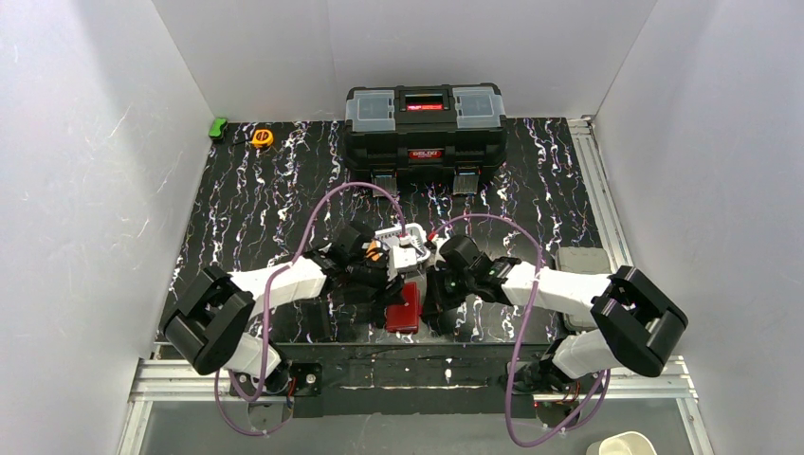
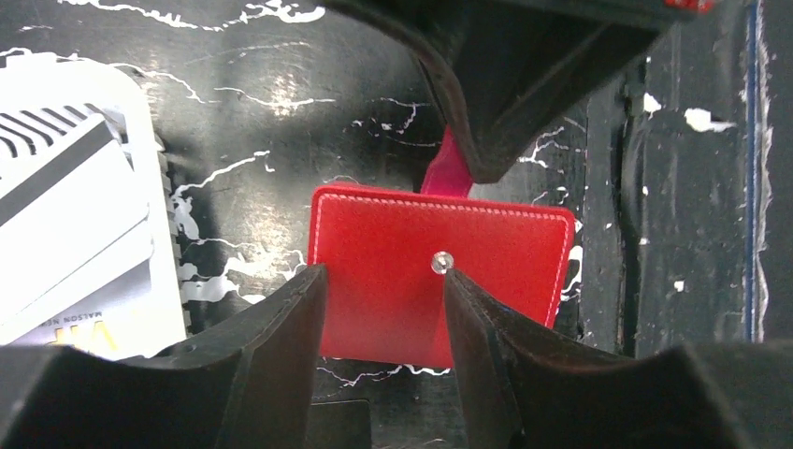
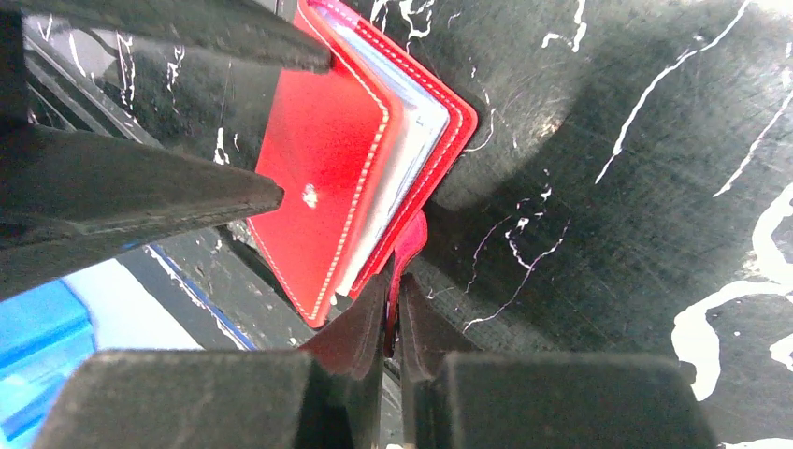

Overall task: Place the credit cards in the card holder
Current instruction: Close the card holder at the center of the board.

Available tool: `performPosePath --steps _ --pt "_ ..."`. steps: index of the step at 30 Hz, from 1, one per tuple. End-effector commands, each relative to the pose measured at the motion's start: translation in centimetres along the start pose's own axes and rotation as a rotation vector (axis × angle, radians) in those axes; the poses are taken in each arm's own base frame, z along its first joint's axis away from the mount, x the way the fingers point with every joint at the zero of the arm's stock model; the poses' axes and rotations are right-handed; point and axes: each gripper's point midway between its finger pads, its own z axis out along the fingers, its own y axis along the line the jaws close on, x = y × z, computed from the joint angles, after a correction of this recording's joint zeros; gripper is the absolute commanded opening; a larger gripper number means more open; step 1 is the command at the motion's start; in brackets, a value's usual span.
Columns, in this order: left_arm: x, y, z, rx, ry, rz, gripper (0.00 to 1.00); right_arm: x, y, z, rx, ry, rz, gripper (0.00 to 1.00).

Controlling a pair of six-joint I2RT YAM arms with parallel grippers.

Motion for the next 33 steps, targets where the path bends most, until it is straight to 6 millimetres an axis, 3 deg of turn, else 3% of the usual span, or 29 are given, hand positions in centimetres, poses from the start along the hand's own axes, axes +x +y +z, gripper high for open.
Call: performPosePath --steps 1,10,21,33 --pt "0.7 -0.9 0.6 0.046 0.002 0.089 0.47 -1.2 0.5 -0.3 -0.046 -0.042 0.018 0.03" --pt "2.8 -2.3 2.0 0.047 0.049 0.257 0.47 -2.2 0.5 0.1 -0.074 -0.044 0.047 0.04" --pt "1.4 -0.9 0.9 -0.11 0.01 0.203 0.57 -2.2 -0.2 -0.3 -0.058 -0.012 0.088 0.29" --pt "2.3 -1.9 0.9 -0.079 0.004 0.187 0.6 -3.2 -0.6 -0.9 0.006 0.027 0.12 0.33"
